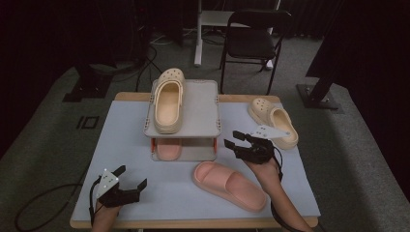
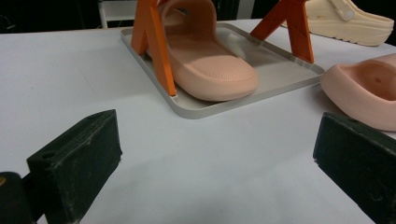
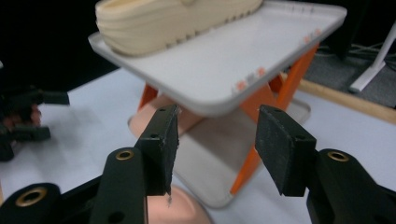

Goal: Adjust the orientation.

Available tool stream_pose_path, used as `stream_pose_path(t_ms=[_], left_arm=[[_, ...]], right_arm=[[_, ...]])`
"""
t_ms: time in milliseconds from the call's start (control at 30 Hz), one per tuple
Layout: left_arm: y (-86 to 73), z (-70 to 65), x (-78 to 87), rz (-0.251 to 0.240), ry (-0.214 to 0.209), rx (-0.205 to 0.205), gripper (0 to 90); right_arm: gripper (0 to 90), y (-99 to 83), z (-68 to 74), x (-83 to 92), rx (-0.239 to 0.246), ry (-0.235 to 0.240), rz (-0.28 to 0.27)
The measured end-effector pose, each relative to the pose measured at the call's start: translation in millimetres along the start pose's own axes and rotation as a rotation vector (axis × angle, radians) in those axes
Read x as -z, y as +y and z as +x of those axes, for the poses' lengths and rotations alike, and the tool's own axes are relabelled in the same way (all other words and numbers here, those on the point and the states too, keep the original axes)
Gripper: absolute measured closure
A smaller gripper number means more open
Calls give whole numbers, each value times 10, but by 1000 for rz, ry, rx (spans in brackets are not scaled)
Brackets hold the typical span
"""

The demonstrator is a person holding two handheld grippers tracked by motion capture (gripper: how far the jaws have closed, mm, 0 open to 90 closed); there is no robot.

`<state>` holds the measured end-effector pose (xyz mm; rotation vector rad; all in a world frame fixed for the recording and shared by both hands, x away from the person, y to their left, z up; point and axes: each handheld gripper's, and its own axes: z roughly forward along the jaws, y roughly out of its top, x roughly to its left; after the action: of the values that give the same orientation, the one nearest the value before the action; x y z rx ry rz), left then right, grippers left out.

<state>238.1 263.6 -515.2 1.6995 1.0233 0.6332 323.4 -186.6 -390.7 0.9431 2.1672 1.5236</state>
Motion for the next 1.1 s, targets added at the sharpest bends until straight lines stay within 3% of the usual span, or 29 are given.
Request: stream_pose_path(t_ms=[433, 800, 1100], left_arm=[[-3, 8, -1, -3, -1, 5, 10], [1, 2, 4, -5, -1, 7, 10], [5, 6, 7, -9, 0, 5, 10]], right_arm=[[435, -535, -133, 31, -29, 12, 64], [435, -771, -171, 152, -11, 27, 105], [441, -986, -143, 157, -28, 47, 150]])
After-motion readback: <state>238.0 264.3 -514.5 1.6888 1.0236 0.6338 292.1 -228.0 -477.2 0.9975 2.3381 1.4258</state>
